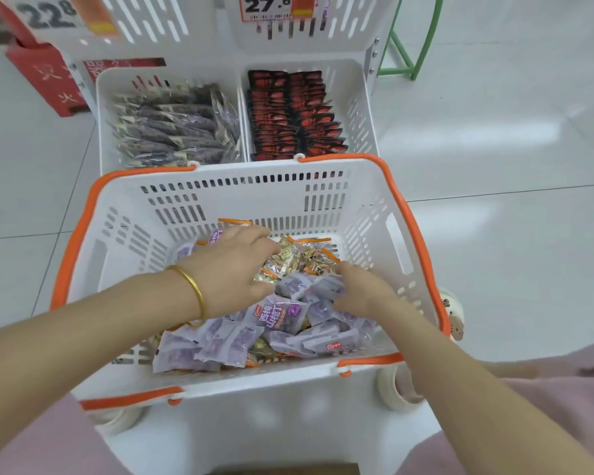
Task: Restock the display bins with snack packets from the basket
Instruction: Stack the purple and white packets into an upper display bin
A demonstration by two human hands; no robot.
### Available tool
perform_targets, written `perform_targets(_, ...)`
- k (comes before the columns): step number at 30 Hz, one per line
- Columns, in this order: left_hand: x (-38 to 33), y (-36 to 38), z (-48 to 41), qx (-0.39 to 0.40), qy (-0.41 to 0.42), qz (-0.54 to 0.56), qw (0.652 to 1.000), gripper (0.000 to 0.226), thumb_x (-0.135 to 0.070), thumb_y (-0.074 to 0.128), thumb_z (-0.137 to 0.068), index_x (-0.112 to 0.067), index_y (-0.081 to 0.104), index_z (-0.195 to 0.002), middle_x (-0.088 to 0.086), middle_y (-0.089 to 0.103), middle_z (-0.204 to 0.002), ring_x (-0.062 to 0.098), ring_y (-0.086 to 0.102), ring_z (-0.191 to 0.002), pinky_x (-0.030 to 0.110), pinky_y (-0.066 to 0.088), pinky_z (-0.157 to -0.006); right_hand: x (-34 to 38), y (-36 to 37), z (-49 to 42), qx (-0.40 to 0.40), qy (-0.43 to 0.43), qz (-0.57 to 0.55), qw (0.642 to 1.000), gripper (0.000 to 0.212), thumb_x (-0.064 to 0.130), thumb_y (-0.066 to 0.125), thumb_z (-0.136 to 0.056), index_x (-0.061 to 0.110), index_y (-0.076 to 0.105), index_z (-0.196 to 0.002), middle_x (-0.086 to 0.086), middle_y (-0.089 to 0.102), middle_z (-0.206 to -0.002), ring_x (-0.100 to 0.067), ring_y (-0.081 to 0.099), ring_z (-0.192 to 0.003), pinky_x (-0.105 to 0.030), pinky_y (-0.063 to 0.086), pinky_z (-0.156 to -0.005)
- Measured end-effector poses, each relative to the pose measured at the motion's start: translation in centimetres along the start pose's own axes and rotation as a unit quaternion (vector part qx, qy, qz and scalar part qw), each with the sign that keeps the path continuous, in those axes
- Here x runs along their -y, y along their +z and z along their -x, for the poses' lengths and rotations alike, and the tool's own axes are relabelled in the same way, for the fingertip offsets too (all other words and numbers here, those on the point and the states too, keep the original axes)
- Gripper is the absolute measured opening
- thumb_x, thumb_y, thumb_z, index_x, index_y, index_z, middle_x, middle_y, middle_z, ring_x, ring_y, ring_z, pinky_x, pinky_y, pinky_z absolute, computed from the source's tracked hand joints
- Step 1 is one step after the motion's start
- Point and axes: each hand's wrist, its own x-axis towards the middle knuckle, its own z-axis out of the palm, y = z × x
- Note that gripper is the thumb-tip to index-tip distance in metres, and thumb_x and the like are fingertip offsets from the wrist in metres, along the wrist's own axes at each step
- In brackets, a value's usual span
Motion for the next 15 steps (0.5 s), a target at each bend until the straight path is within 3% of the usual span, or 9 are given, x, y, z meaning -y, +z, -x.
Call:
perform_targets(3, 0.1, 0.1, -0.1, 0.009, -0.003, 0.005, 1.0, 0.051, -0.036, 0.048, -0.095, -0.024, 0.031, -0.142, -0.002, 0.012, -0.155, 0.017, 0.005, -0.142, 0.032, 0.014, -0.114, 0.2, -0.1, -0.3, -0.043, -0.012, -0.001, 0.999, 0.048, 0.02, 0.059, -0.079, 0.014, 0.042, -0.123, -0.009, 0.062, -0.108, -0.03, 0.048, -0.111, -0.035, 0.048, -0.079)
perform_targets(6, 0.4, 0.2, -0.3, 0.015, -0.007, 0.008, 1.0, 0.051, -0.035, 0.047, -0.095, -0.023, 0.031, -0.142, -0.002, 0.011, -0.155, 0.018, 0.005, -0.142, 0.033, 0.014, -0.114, 1.0, -0.3, -0.6, -0.097, -0.066, -0.033, 0.993, 0.053, 0.027, 0.058, -0.082, 0.016, 0.039, -0.131, -0.008, 0.063, -0.104, -0.026, 0.048, -0.107, -0.036, 0.049, -0.078)
perform_targets(9, 0.6, 0.3, -0.5, 0.019, -0.014, 0.012, 1.0, 0.053, -0.036, 0.047, -0.095, -0.023, 0.03, -0.143, -0.001, 0.012, -0.155, 0.019, 0.005, -0.143, 0.034, 0.014, -0.115, 1.9, -0.2, -1.1, -0.101, -0.134, -0.047, 0.985, 0.057, 0.026, 0.061, -0.089, 0.017, 0.036, -0.14, -0.008, 0.056, -0.118, -0.027, 0.05, -0.111, -0.035, 0.044, -0.086)
perform_targets(12, 0.8, 0.4, -0.4, 0.018, -0.021, 0.013, 1.0, 0.052, -0.035, 0.048, -0.095, -0.022, 0.031, -0.142, 0.001, 0.014, -0.154, 0.02, 0.007, -0.142, 0.035, 0.015, -0.116, 1.9, 0.6, -2.1, -0.052, -0.161, -0.032, 0.985, 0.071, 0.021, 0.07, -0.083, 0.019, 0.034, -0.143, -0.006, 0.04, -0.135, -0.023, 0.045, -0.12, -0.035, 0.042, -0.098)
perform_targets(15, 1.0, 0.6, -0.3, 0.018, -0.025, 0.015, 0.999, 0.051, -0.034, 0.048, -0.094, -0.021, 0.033, -0.141, 0.001, 0.015, -0.154, 0.021, 0.009, -0.142, 0.034, 0.016, -0.115, 2.6, 0.9, -2.9, -0.053, -0.167, -0.08, 0.981, 0.06, -0.001, 0.057, -0.084, 0.015, 0.041, -0.139, -0.007, 0.032, -0.139, -0.017, 0.06, -0.103, -0.035, 0.048, -0.092)
